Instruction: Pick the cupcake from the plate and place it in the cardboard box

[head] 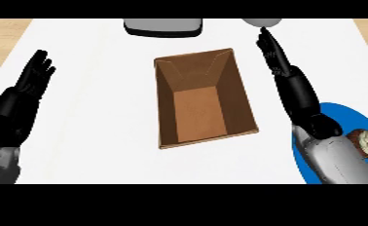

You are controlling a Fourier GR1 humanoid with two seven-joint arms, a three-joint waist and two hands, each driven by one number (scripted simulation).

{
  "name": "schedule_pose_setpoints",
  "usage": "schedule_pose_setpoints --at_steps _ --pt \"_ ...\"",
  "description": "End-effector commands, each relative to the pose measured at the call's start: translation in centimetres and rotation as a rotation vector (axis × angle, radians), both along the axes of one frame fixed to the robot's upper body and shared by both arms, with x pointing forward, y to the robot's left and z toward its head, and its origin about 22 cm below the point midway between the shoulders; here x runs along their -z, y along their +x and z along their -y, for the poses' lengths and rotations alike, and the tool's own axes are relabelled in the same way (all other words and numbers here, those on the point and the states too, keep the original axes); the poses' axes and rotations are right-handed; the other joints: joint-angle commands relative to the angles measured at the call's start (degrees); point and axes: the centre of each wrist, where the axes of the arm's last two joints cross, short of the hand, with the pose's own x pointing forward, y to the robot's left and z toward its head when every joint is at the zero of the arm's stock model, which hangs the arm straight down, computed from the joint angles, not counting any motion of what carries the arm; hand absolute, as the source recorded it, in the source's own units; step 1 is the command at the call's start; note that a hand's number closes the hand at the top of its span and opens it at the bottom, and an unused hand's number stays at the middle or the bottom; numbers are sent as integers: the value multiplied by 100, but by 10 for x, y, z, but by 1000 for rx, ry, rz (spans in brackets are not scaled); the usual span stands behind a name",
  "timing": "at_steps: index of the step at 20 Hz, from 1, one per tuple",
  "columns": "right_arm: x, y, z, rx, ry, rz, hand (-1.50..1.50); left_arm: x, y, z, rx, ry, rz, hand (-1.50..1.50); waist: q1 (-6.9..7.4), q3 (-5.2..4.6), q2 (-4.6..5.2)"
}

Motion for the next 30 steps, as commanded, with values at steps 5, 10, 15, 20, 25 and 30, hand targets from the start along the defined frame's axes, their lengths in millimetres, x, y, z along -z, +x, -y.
schedule_pose_setpoints --at_steps 5,10,15,20,25,30 --pt "-40 2 64 -441 211 27 -150 32 -14 -8 -100 95 -90 0 -357 -4 -150" --pt "16 -6 175 -3 76 -113 -150 62 -24 7 -71 86 -161 0 -319 -8 -89" --pt "16 -16 249 -121 149 -78 -150 68 -18 19 -73 78 -162 0 -235 -18 -125" --pt "-42 -18 273 -196 -326 -60 -150 63 -14 17 -65 78 -152 0 -245 -16 -127" --pt "-85 -19 284 -258 -673 -149 -150 71 -15 36 -29 83 -157 0 -135 -17 -105" --pt "-88 -23 279 -356 -975 -232 -150 72 -10 28 -25 96 -151 0 -132 -25 -104"
